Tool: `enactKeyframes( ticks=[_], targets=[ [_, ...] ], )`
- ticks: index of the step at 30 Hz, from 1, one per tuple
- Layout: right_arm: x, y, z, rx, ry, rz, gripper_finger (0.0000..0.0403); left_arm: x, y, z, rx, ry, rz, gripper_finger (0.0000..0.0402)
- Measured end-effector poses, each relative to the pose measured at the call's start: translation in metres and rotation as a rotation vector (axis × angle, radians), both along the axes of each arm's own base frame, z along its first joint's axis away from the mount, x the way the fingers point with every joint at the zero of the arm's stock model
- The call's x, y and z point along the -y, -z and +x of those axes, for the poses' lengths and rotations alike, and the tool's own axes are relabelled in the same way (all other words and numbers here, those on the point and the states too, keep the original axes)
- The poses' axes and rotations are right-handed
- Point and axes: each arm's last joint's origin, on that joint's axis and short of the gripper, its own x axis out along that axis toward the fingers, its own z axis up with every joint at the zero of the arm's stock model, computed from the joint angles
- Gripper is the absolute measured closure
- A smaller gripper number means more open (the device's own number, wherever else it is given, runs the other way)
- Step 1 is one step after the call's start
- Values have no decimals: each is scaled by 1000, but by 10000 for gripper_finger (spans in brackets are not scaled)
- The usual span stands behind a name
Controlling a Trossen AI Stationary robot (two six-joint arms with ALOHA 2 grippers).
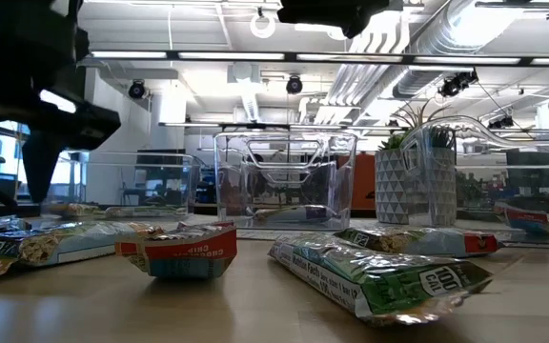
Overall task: Pick and place Granola Bars by type
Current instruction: Put the blue granola bar into the middle transparent bin
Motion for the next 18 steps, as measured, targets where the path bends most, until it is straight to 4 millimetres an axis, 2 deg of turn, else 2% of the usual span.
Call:
enactKeyframes(
  ticks=[11, 18],
  targets=[
    [0, 1, 0, -6, 0, -2, 260, 3, 27, 6, -101, 5, 66, 212],
    [0, 1, 0, -6, 0, -2, 261, 3, 28, 8, -85, -31, 66, 219]
  ],
)
